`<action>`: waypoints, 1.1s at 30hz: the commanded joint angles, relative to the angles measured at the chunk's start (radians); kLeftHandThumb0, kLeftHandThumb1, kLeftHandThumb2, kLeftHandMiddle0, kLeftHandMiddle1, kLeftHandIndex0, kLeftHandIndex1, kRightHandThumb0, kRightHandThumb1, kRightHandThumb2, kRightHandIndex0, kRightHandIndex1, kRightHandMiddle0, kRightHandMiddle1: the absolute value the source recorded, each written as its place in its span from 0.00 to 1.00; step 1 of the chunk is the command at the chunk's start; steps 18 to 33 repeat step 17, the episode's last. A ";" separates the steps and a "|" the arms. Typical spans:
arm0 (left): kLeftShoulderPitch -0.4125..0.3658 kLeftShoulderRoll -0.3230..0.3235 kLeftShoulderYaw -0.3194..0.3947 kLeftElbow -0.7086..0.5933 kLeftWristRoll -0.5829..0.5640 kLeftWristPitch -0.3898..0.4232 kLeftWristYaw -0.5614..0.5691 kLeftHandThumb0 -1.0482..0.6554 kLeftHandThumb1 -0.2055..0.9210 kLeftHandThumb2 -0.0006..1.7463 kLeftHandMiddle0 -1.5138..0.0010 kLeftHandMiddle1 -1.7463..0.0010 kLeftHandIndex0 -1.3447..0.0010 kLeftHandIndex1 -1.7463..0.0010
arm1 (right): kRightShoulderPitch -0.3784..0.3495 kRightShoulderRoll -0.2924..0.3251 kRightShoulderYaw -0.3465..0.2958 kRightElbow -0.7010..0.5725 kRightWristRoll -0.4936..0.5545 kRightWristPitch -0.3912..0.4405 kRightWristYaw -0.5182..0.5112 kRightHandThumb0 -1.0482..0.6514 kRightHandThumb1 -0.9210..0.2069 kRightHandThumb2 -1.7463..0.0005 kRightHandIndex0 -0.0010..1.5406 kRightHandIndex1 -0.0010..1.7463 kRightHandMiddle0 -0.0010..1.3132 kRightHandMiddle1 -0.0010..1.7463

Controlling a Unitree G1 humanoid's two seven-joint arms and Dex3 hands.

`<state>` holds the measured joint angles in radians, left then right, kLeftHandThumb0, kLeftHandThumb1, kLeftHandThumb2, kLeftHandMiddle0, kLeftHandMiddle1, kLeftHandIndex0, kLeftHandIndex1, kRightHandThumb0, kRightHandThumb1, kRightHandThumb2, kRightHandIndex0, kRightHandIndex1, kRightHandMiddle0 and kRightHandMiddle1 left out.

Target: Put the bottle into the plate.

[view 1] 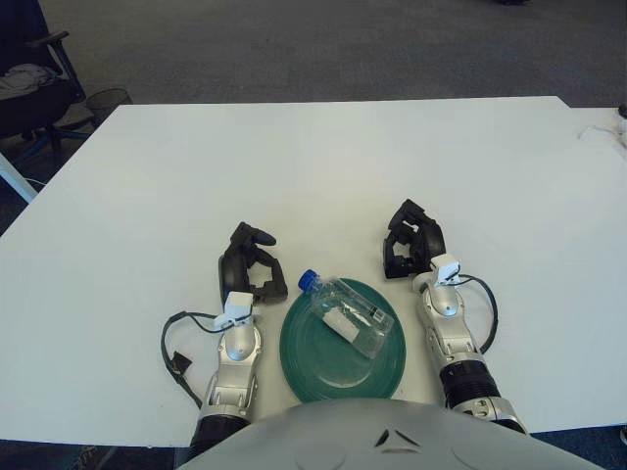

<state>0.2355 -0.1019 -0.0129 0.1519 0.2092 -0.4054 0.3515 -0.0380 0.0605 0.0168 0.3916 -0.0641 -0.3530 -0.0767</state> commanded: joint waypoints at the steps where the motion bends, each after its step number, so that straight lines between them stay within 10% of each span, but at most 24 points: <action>1: 0.021 0.002 0.019 0.043 -0.015 0.026 0.001 0.61 0.13 1.00 0.42 0.00 0.49 0.00 | 0.048 -0.012 -0.008 0.053 0.004 0.075 0.004 0.62 0.87 0.03 0.61 0.92 0.51 1.00; 33: 0.013 0.005 0.034 0.047 -0.030 0.032 -0.013 0.61 0.13 1.00 0.42 0.00 0.49 0.00 | 0.052 -0.004 -0.009 0.044 0.005 0.066 -0.004 0.62 0.86 0.03 0.60 0.93 0.51 1.00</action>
